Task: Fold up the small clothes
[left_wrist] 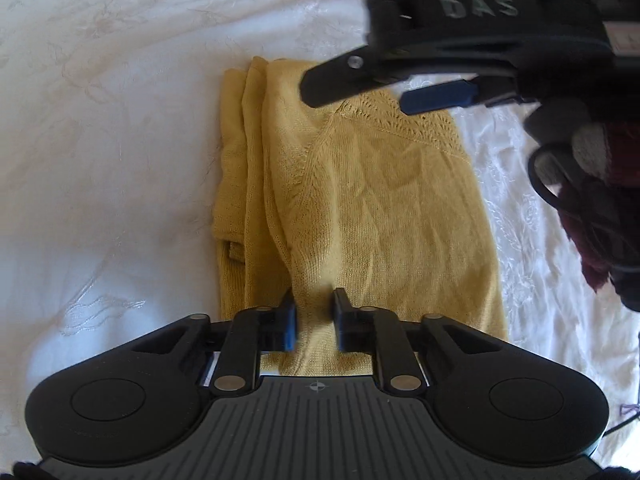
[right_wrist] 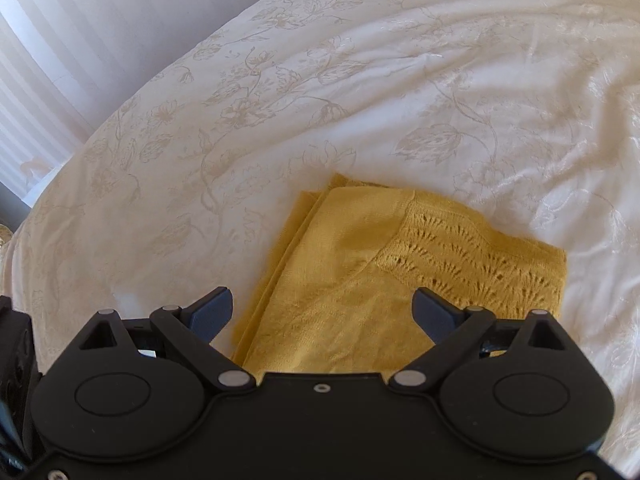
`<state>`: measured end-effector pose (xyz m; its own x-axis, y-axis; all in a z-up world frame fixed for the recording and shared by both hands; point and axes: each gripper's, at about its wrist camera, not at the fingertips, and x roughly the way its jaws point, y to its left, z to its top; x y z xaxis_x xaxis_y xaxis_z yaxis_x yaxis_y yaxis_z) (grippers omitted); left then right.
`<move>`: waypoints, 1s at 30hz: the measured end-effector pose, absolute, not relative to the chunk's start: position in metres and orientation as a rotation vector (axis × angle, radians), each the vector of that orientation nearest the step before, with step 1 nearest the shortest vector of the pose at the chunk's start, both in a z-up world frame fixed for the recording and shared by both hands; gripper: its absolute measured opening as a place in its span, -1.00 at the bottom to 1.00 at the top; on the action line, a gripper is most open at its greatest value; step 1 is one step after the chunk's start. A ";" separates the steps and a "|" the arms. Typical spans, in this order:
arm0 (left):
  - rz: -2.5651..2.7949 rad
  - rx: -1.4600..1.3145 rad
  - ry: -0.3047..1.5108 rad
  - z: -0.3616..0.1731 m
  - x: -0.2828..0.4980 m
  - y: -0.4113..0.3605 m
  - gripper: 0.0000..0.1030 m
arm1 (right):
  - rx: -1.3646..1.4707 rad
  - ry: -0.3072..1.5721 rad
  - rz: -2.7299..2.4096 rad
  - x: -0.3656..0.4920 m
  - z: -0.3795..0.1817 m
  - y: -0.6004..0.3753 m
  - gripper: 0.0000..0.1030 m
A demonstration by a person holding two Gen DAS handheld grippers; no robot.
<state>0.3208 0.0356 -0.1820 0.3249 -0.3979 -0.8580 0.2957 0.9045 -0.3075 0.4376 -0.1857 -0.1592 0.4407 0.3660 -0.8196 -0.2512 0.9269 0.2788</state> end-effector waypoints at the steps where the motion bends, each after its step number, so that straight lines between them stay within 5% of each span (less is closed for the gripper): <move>1: -0.461 -0.100 1.158 -0.182 0.321 0.034 -0.71 | 0.109 1.057 0.378 0.447 -0.161 -0.180 0.78; 3: -0.452 -0.096 1.158 -0.183 0.320 0.034 -0.75 | 0.102 1.082 0.360 0.463 -0.167 -0.171 0.50; 8: -0.440 -0.089 1.157 -0.186 0.319 0.032 -0.79 | 0.081 1.165 0.302 0.492 -0.190 -0.154 0.19; 10: -0.431 -0.084 1.152 -0.186 0.319 0.029 -0.82 | 0.058 1.192 0.281 0.496 -0.198 -0.151 -0.26; 11: -0.423 -0.082 1.145 -0.185 0.318 0.029 -0.83 | 0.067 1.194 0.280 0.496 -0.200 -0.153 -0.76; 12: -0.416 -0.082 1.134 -0.184 0.317 0.030 -0.84 | 0.096 1.196 0.283 0.496 -0.199 -0.157 -0.78; 20: -0.345 -0.092 1.061 -0.167 0.305 0.042 -0.84 | 0.229 1.097 0.389 0.496 -0.173 -0.167 -0.78; 24: -0.339 -0.140 1.177 -0.192 0.317 0.049 -0.75 | 0.235 1.118 0.413 0.501 -0.187 -0.157 -0.53; 25: -0.347 -0.175 1.196 -0.195 0.320 0.052 -0.70 | 0.269 1.112 0.405 0.499 -0.187 -0.162 -0.43; 27: -0.377 -0.266 1.208 -0.195 0.325 0.063 -0.53 | 0.334 1.062 0.401 0.490 -0.179 -0.178 0.33; 28: -0.386 -0.286 1.206 -0.194 0.325 0.066 -0.48 | 0.356 1.027 0.405 0.485 -0.173 -0.188 0.47; 30: -0.401 -0.309 1.197 -0.190 0.325 0.072 0.00 | 0.375 0.969 0.389 0.471 -0.161 -0.212 0.55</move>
